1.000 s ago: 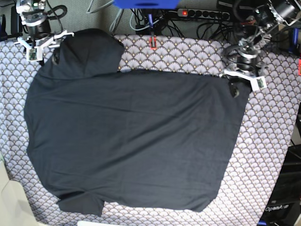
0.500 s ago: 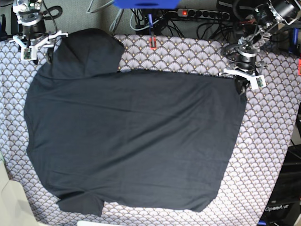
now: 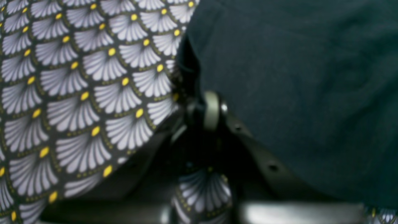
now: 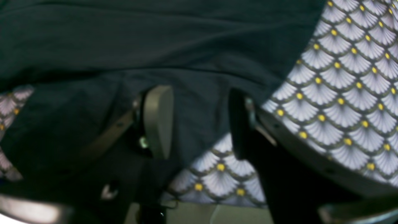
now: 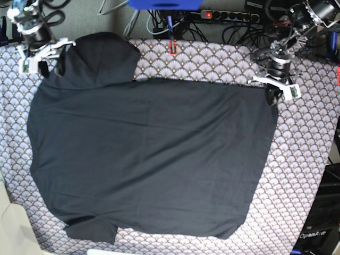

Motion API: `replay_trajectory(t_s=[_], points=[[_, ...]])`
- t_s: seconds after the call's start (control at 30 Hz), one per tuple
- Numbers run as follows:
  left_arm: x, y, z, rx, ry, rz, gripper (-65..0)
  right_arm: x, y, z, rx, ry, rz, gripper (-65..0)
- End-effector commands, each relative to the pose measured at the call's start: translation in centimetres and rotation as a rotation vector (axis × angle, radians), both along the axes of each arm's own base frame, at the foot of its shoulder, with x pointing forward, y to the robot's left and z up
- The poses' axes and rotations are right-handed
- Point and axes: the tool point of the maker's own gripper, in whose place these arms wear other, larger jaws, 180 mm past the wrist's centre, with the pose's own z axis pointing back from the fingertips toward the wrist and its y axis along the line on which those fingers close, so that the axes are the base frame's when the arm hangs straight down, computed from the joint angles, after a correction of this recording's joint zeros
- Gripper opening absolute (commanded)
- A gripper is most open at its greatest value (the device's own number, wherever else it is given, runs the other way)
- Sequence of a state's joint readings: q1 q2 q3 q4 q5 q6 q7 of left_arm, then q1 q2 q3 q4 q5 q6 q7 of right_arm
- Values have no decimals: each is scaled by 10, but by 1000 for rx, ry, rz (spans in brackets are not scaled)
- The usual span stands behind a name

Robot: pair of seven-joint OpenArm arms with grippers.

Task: Fold the T-shirt properly
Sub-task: 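Grasp the shirt's shoulder edges with the left and right grippers, then lift the shoulder edge and pull it over the shirt toward the hem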

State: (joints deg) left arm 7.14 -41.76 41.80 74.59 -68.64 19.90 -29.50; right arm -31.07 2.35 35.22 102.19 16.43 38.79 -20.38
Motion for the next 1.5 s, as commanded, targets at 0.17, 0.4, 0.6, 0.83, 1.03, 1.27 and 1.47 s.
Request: replay_trajectory(t_s=[0.17, 0.4, 0.6, 0.83, 1.03, 1.27, 1.47], points=[[-5, 4, -3, -1, 30, 5, -650, 10, -45, 0, -22, 39, -139, -299], [-5, 7, -2, 6, 31, 3, -650, 9, -73, -24, 2, 134, -192, -299], [-5, 9, -1, 11, 30, 2, -650, 6, -67, -35, 30, 155, -191, -299], [-5, 9, -1, 11, 30, 2, -650, 14, -48, -39, 46, 161, -134, -300], [-5, 9, -1, 11, 30, 2, -650, 27, -36, -40, 62, 151, -99, -301], [-5, 9, -1, 11, 30, 2, -650, 30, -35, -44, 76, 154, -101, -311], [-3, 6, 2, 3, 22, -2, -650, 30, -35, -43, 75, 153, -102, -535]])
